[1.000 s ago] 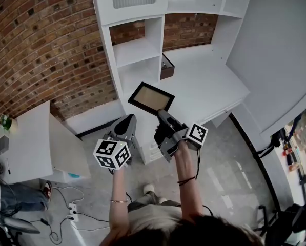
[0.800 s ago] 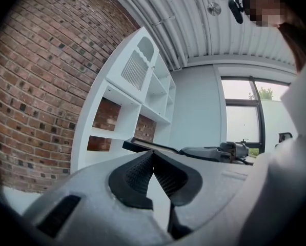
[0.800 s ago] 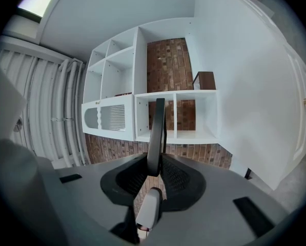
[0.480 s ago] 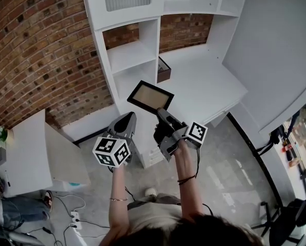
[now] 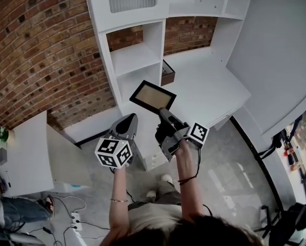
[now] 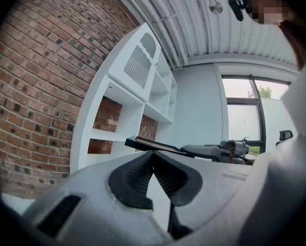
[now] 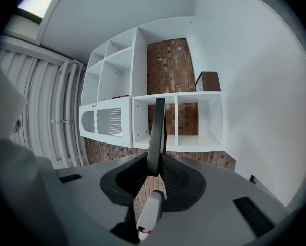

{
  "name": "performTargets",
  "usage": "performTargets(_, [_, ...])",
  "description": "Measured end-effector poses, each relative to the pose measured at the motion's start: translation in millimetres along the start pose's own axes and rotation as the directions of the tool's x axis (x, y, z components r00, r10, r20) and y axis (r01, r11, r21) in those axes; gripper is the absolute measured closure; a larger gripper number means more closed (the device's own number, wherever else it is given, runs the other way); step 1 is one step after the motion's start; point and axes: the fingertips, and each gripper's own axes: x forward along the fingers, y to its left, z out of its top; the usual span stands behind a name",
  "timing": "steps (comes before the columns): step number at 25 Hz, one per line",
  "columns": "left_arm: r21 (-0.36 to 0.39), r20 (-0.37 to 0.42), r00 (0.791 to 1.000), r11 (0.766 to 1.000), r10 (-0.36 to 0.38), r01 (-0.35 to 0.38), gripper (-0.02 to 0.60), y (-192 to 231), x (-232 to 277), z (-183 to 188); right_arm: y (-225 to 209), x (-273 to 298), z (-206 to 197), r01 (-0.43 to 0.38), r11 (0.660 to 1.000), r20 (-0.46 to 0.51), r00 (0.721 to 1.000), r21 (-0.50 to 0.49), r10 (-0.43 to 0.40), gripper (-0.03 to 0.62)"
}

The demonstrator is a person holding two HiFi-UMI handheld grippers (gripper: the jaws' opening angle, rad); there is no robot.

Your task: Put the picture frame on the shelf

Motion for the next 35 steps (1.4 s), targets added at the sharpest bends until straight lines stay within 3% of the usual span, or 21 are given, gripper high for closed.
performTargets(16, [-0.008, 0.013, 0.998, 0.998, 0.061, -0.061, 0.571, 22, 36, 3, -5, 39, 36, -0.013, 1.000, -0.046, 0.999, 0.014, 0.014, 0.522])
performTargets(35, [-0.014, 0.028, 0.988, 0.988, 0.154, -0.154, 0.571, 65, 98, 14, -21, 116, 74, -0.012, 0.999, -0.170, 0.985, 0.044, 0.019, 0.522])
